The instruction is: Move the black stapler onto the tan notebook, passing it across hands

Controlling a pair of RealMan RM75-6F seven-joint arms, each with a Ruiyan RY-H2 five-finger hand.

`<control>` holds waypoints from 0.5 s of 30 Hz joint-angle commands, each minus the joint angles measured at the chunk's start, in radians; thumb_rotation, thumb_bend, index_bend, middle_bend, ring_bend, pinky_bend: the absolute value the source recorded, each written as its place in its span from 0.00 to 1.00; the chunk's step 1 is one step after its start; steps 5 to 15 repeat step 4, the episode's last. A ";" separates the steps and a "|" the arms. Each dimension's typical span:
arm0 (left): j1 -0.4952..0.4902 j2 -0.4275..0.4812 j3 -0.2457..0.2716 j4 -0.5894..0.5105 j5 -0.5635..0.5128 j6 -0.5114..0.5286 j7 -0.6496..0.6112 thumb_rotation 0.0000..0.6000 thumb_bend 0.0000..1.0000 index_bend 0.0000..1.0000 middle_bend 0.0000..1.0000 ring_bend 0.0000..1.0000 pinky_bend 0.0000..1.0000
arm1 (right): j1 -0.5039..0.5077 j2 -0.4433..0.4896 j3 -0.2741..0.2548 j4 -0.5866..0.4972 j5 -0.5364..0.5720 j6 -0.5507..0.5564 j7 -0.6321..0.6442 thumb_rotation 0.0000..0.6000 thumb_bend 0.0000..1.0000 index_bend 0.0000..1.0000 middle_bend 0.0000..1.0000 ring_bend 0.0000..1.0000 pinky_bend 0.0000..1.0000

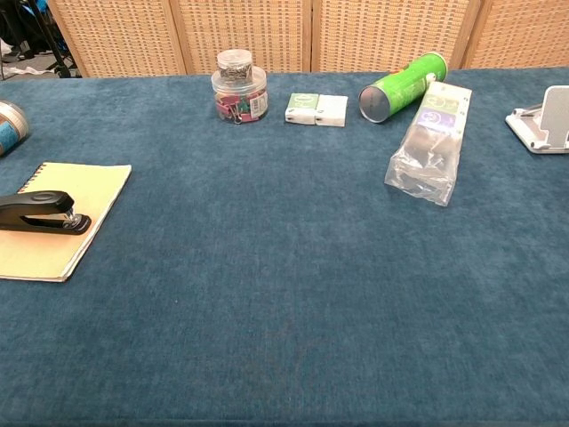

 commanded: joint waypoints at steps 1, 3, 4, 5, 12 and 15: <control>0.004 0.019 -0.003 -0.020 -0.008 -0.018 -0.004 1.00 0.00 0.00 0.00 0.00 0.00 | -0.002 0.001 0.001 -0.002 0.000 0.002 0.003 1.00 0.34 0.00 0.00 0.00 0.11; 0.005 0.024 -0.005 -0.025 -0.008 -0.023 -0.007 1.00 0.00 0.00 0.00 0.00 0.00 | -0.003 0.003 0.001 -0.004 -0.001 0.005 0.004 1.00 0.34 0.00 0.00 0.00 0.11; 0.006 0.026 -0.006 -0.026 -0.008 -0.025 -0.008 1.00 0.00 0.00 0.00 0.00 0.00 | -0.003 0.003 0.001 -0.005 -0.002 0.006 0.005 1.00 0.34 0.00 0.00 0.00 0.11; 0.006 0.026 -0.006 -0.026 -0.008 -0.025 -0.008 1.00 0.00 0.00 0.00 0.00 0.00 | -0.003 0.003 0.001 -0.005 -0.002 0.006 0.005 1.00 0.34 0.00 0.00 0.00 0.11; 0.006 0.026 -0.006 -0.026 -0.008 -0.025 -0.008 1.00 0.00 0.00 0.00 0.00 0.00 | -0.003 0.003 0.001 -0.005 -0.002 0.006 0.005 1.00 0.34 0.00 0.00 0.00 0.11; 0.006 0.026 -0.006 -0.026 -0.008 -0.025 -0.008 1.00 0.00 0.00 0.00 0.00 0.00 | -0.003 0.003 0.001 -0.005 -0.002 0.006 0.005 1.00 0.34 0.00 0.00 0.00 0.11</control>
